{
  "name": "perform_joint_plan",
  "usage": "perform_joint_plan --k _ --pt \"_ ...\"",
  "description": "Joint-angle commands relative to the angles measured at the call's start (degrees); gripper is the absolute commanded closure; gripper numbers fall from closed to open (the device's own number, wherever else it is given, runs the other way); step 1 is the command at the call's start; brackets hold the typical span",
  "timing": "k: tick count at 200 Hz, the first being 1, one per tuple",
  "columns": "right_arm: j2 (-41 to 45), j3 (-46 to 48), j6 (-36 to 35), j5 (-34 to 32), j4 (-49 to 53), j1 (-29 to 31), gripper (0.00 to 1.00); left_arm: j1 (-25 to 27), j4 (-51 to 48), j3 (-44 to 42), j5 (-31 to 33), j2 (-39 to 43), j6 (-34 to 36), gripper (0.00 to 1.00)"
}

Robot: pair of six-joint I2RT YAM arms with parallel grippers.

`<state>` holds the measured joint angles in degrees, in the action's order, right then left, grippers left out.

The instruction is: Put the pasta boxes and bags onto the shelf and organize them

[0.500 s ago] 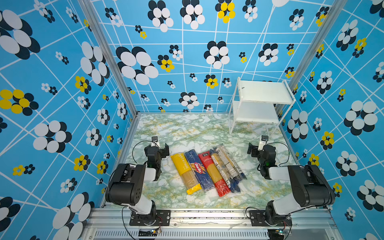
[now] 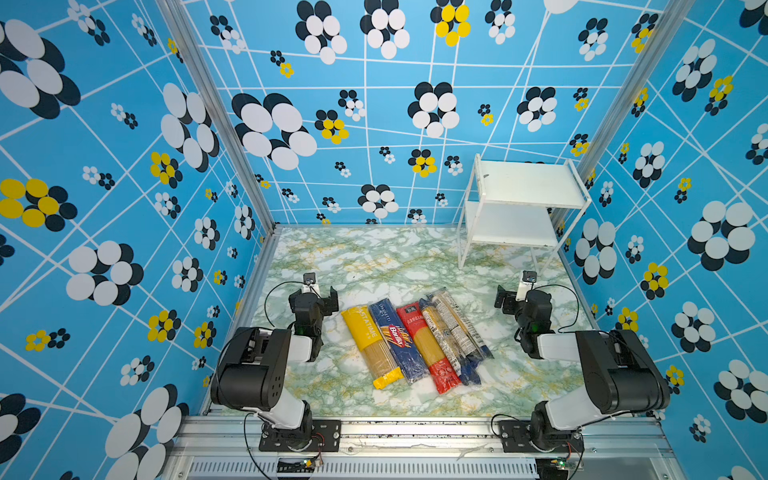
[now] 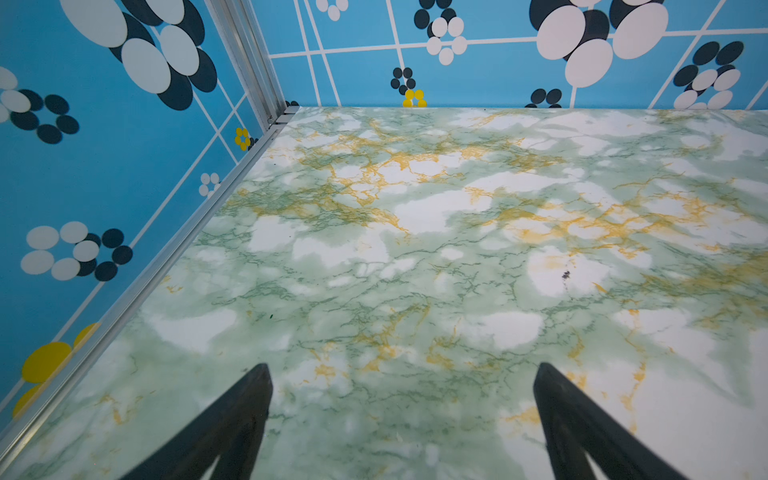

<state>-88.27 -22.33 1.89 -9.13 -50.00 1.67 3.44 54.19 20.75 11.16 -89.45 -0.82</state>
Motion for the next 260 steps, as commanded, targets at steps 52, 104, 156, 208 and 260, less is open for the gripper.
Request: perform_joint_plan --k 52,104,156,208,260 --pt "-0.32 0.09 -0.40 -0.59 -1.31 -0.27 0.01 -0.32 0.19 0.33 -0.52 0.68 -0.50 0.01" --pt "-0.36 0.12 -0.38 -0.55 -1.32 -0.27 0.01 -0.37 0.14 0.33 -0.52 0.68 -0.50 0.01" --pt "-0.33 0.09 -0.35 -0.54 -1.32 -0.27 0.01 -0.37 0.17 0.34 -0.52 0.68 -0.50 0.01" --pt "0.08 2.18 -1.27 2.24 -4.78 -0.27 0.01 -0.36 0.13 0.32 -0.52 0.68 -0.50 0.01" --pt "0.06 5.98 -1.97 4.23 -11.82 -0.27 0.01 1.25 0.59 -0.52 -0.54 2.65 1.47 0.01"
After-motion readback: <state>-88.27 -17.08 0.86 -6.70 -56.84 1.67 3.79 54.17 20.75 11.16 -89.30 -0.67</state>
